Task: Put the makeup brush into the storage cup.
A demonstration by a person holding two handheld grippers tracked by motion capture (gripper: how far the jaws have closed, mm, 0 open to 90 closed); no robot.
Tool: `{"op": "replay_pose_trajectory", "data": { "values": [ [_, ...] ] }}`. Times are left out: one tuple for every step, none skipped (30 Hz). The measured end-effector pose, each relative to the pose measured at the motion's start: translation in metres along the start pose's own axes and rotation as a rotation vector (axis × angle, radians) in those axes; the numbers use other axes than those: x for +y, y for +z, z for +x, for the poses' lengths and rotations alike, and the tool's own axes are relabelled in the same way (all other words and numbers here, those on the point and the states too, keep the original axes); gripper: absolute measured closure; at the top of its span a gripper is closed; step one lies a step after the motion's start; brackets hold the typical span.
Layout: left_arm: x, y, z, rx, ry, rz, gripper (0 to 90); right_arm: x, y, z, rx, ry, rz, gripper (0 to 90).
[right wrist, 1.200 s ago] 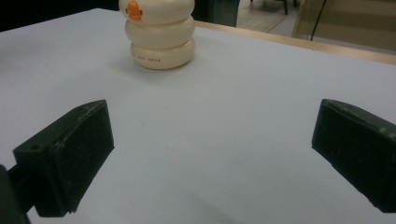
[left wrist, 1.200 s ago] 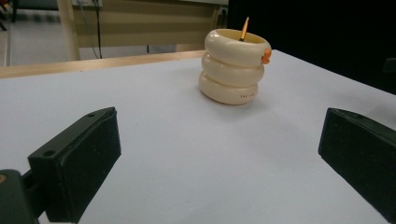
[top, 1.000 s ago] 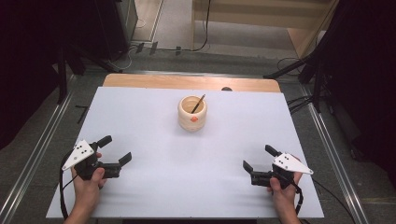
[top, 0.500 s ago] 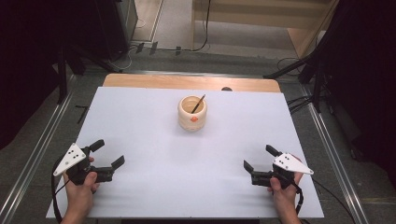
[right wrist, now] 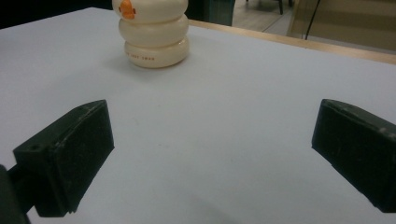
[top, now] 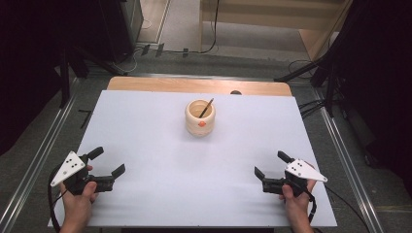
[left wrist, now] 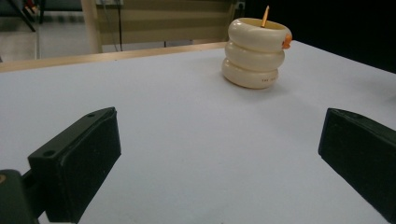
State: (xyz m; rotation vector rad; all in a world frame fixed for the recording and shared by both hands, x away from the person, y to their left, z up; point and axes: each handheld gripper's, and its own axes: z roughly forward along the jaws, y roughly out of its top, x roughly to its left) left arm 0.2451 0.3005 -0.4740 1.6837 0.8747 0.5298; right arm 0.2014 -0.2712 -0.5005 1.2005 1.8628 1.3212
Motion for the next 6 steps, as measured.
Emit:
{"op": "replay_pose_trajectory", "data": {
  "values": [
    [0.0001,-0.0002,0.0009,0.0,-0.006,-0.003,0.0,0.0,0.0002,0.0001,0.0,0.0,0.0,0.0],
    [0.0003,-0.0004,0.0016,0.002,-0.01,-0.005,0.0,0.0,0.0001,0.0002,0.0,0.0,0.0,0.0],
    [0.0004,-0.0003,0.002,0.002,-0.011,-0.005,0.0,0.0,0.0,0.0003,0.002,0.001,-0.002,0.0],
    [0.0005,0.0,0.002,0.002,-0.01,-0.005,0.0,0.0,-0.0002,0.0004,0.004,0.0,-0.002,0.0],
    [0.0007,0.0004,0.0018,-0.001,-0.007,-0.004,0.0,-0.0001,-0.0003,0.0004,0.005,-0.001,-0.001,0.0],
    [0.0009,0.0007,0.0013,-0.005,-0.005,-0.004,0.0,-0.0002,-0.0006,0.0003,0.007,-0.002,-0.001,0.0]
  ]
}}
